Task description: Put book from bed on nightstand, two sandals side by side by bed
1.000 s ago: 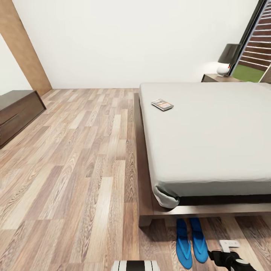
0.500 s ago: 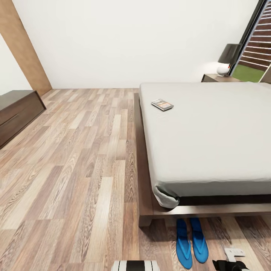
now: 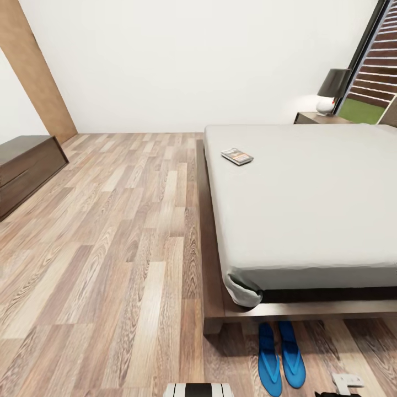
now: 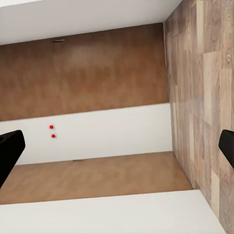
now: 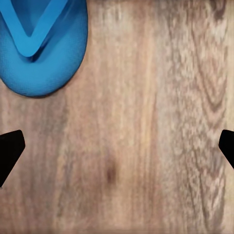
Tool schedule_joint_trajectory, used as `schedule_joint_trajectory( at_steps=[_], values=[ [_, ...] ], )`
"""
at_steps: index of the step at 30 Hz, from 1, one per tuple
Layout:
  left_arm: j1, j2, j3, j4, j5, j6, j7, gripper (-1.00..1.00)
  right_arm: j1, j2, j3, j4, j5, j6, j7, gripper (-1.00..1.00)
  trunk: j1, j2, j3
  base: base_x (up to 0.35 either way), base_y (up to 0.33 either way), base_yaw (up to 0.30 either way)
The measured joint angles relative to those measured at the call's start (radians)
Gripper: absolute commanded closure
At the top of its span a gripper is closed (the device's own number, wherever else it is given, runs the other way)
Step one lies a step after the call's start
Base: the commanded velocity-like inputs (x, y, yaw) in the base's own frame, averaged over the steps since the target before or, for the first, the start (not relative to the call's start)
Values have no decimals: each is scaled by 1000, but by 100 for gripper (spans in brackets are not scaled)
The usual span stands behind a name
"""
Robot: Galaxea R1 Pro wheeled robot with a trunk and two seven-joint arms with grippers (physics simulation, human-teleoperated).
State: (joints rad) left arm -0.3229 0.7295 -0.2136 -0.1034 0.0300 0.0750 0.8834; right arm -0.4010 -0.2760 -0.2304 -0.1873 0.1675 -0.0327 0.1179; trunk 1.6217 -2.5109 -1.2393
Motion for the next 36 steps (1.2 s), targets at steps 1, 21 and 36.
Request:
schedule_joint_trajectory(
  at_steps=[1, 21, 36],
  values=[
    [0, 0, 0, 0, 0, 0, 0, -100, 0, 0, 0, 0, 0, 0, 0, -100, 0, 0, 0, 0, 0, 0],
    [23, -1, -1, 0, 3, -13, -9, -100, 11, -1, 0, -1, -1, -17, 0, -100, -5, 2, 39, 0, 0, 0],
    [56, -2, -3, 0, 5, -59, -68, -100, 11, -2, 0, 0, 1, -16, 3, -100, -8, 4, 66, 0, 0, 0]
  ],
)
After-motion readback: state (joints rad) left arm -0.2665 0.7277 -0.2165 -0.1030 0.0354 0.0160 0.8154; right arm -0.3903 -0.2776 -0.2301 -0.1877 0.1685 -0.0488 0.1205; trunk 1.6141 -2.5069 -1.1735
